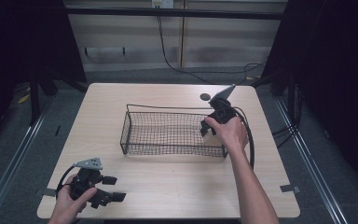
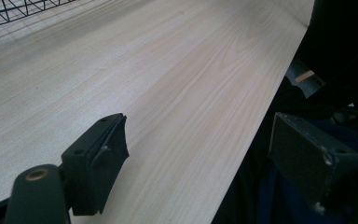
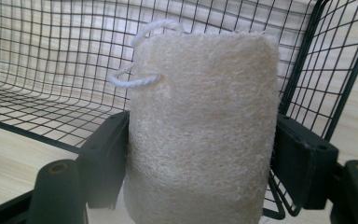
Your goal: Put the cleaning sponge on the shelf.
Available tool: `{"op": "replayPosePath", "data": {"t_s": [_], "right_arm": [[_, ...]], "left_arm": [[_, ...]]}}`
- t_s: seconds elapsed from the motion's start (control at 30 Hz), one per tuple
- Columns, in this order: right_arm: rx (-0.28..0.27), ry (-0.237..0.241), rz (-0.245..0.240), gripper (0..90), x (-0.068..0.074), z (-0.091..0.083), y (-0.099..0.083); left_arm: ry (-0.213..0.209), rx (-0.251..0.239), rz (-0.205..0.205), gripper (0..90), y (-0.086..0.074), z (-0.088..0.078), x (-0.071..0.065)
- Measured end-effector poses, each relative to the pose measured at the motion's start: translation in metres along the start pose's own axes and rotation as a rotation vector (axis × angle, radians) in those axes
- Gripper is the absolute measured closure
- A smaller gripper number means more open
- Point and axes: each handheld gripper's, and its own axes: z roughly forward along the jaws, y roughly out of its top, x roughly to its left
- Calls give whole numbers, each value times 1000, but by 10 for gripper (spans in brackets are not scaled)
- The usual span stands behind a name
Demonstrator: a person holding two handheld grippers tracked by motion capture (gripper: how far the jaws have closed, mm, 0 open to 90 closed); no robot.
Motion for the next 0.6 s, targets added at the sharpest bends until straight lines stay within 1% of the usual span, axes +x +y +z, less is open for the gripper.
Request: {"op": "replayPosePath", "data": {"t_s": [0.1, 0.2, 0.27, 0.33, 0.37, 0.47, 0.53, 0.57, 0.6], "right_arm": [[-4, 2, -2, 261, -2, 3, 0], [4, 3, 18, 262, -5, 7, 0], [11, -5, 20, 262, -6, 10, 0], [15, 5, 28, 261, -7, 13, 0], [14, 1, 20, 261, -7, 14, 0], [29, -2, 21, 261, -7, 18, 1], [31, -20, 24, 261, -7, 22, 1], [40, -18, 38, 261, -6, 23, 1], [40, -18, 38, 261, -6, 23, 1]], "left_arm": [[1, 1, 0, 189, 0, 0, 0], [0, 0, 0, 188, 0, 0, 0], [3, -1, 0, 188, 0, 0, 0], [3, -1, 1, 189, 0, 0, 0], [1, 0, 0, 188, 0, 0, 0], [0, -1, 0, 189, 0, 0, 0], [0, 3, 4, 188, 0, -1, 0], [0, 3, 4, 188, 0, -1, 0], [0, 3, 4, 188, 0, -1, 0]]}}
